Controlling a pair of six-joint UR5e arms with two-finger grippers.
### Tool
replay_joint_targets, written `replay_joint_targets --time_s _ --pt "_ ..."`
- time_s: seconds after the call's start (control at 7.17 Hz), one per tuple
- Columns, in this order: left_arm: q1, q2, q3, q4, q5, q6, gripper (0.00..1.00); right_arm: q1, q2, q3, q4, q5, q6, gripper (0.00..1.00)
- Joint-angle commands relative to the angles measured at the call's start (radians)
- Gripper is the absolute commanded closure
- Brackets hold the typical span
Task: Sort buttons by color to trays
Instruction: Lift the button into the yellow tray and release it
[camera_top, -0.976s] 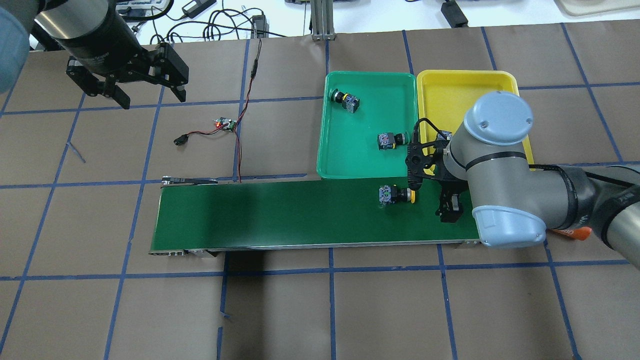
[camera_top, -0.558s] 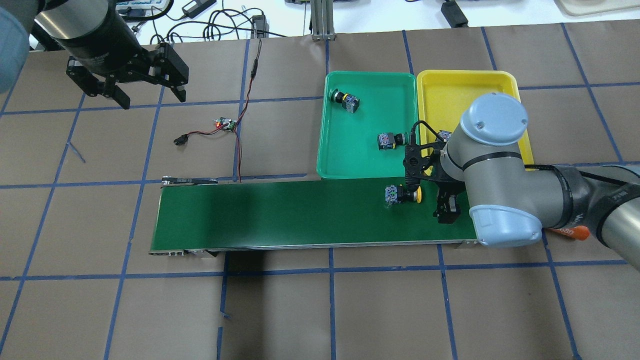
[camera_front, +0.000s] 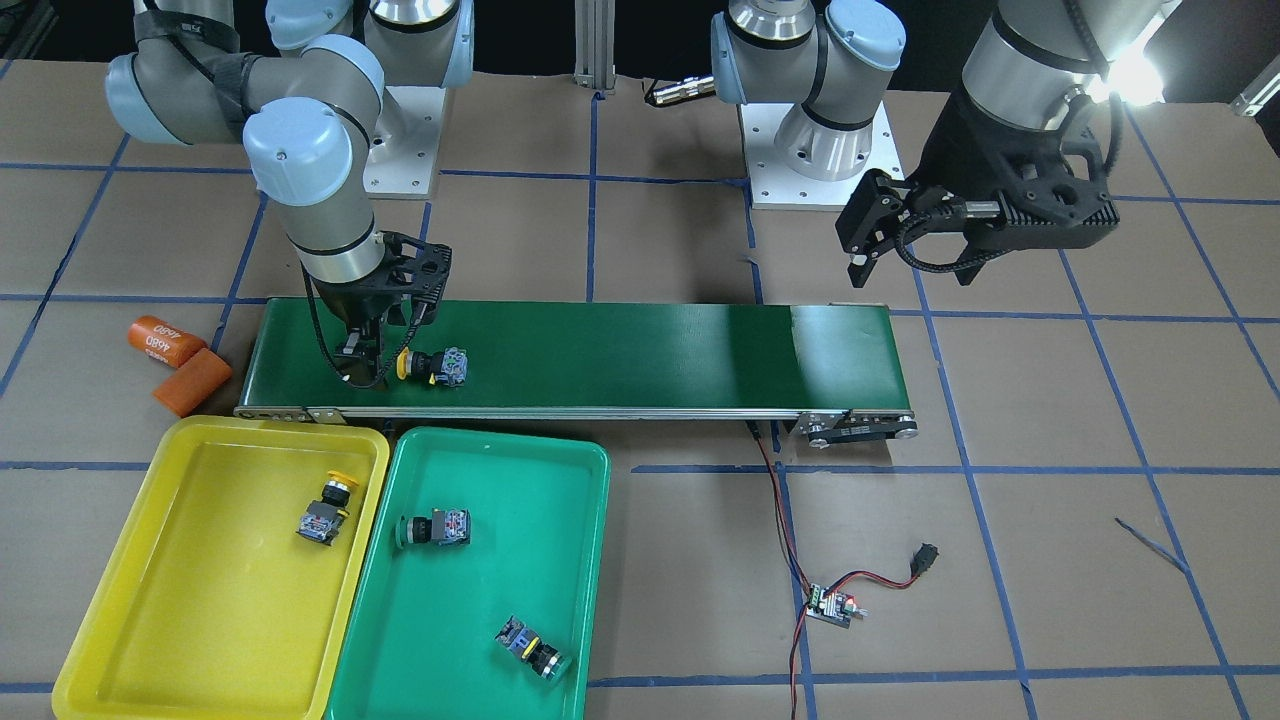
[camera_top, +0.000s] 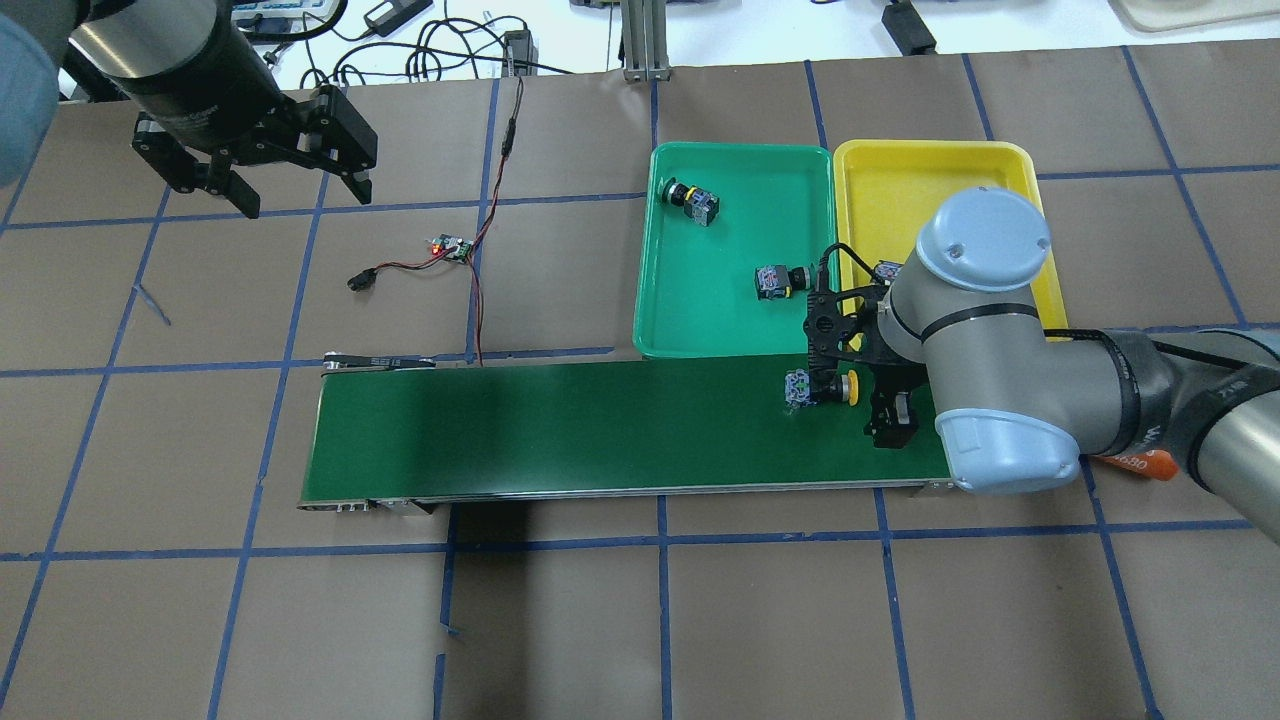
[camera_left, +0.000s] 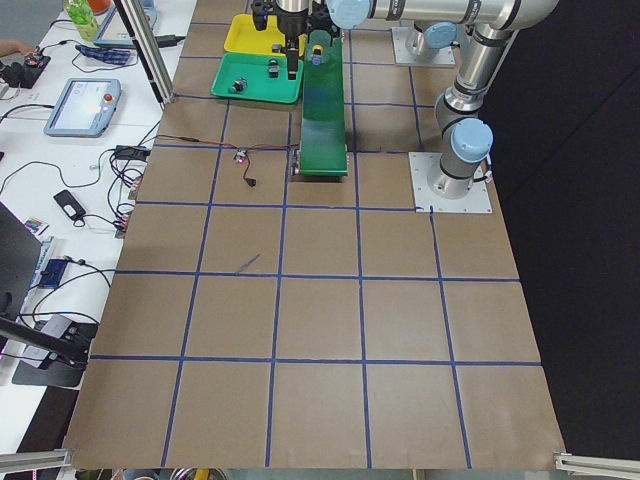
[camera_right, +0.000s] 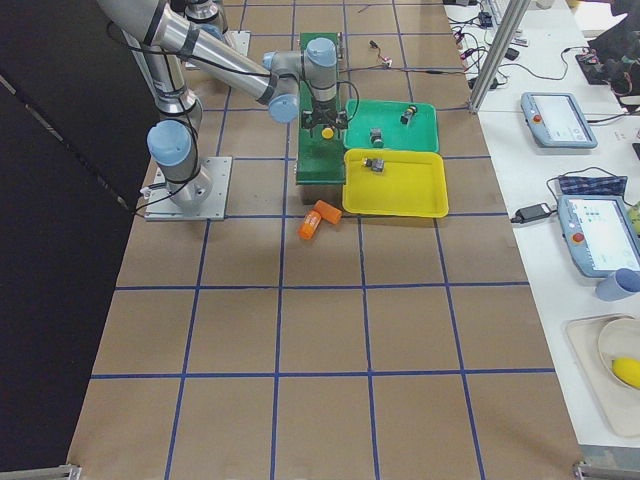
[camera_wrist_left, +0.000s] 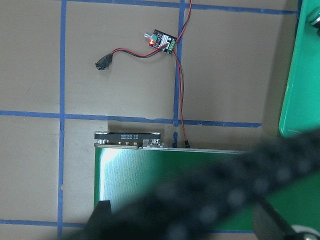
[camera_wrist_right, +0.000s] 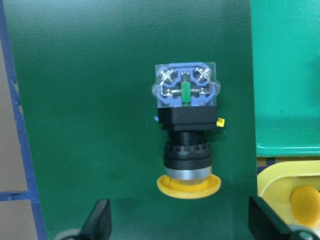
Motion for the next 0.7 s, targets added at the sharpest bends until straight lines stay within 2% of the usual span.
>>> replay_joint_targets --time_s 0.0,0.28,0.56 --pt "0.0 0.0 0.0 0.0 0.0 0.0 0.0 -0.001 0.002 0.0 0.001 0.0 0.0 0.07" --pt "0.0 -0.003 0.0 0.0 0.0 -0.002 0.0 -0.001 0.003 0.0 0.001 0.0 -0.003 0.11" --pt "0.002 0.0 0.0 -0.003 0.0 -0.002 0.0 -0.003 0.003 -0.004 -0.002 -0.009 -0.008 0.27"
